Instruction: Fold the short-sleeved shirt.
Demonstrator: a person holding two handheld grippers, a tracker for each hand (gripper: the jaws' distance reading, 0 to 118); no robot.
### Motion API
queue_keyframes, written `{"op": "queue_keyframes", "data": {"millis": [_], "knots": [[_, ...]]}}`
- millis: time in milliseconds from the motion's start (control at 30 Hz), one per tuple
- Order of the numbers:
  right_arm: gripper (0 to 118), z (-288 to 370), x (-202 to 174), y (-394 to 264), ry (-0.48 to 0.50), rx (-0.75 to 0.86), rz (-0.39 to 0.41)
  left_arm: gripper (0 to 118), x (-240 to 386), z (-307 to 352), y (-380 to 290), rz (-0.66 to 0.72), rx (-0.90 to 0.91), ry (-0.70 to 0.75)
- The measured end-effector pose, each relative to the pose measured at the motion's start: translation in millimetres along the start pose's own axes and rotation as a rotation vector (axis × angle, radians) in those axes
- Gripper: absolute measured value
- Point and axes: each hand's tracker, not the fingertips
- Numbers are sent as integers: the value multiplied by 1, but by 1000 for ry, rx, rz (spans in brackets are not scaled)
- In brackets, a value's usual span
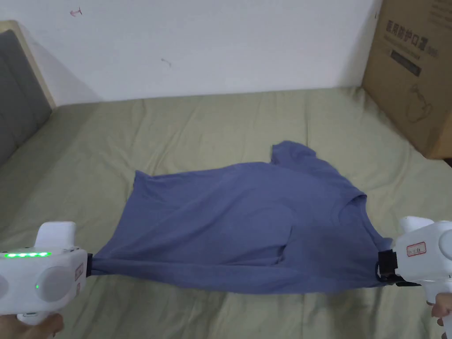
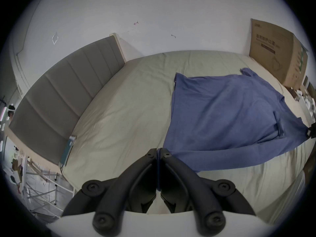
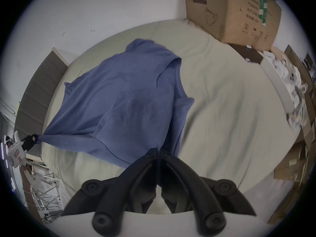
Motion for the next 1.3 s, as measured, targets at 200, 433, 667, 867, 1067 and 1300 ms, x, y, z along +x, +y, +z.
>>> {"op": "queue_keyframes", "data": {"millis": [200,433,667,867,1067,1300], "knots": [[2,-5,17,-62,-28,-47,-18,2,-6,14,-65,-18,-56,5],[17,-7,13,-82,-31,20,-36,48,-8,16,-90,59,-93,-31],[91,26,-3,-107,2,153,97,102,2,54,-106,82,-118,-158],[2,48,-29,-149,3,243,122,2,28,90,-134,132,-25,-172],[1,27,-30,-160,-7,154,159,0,26,68,-144,153,-70,-165],[1,26,-17,-145,-10,153,88,101,-11,38,-113,247,-3,-122]]}}
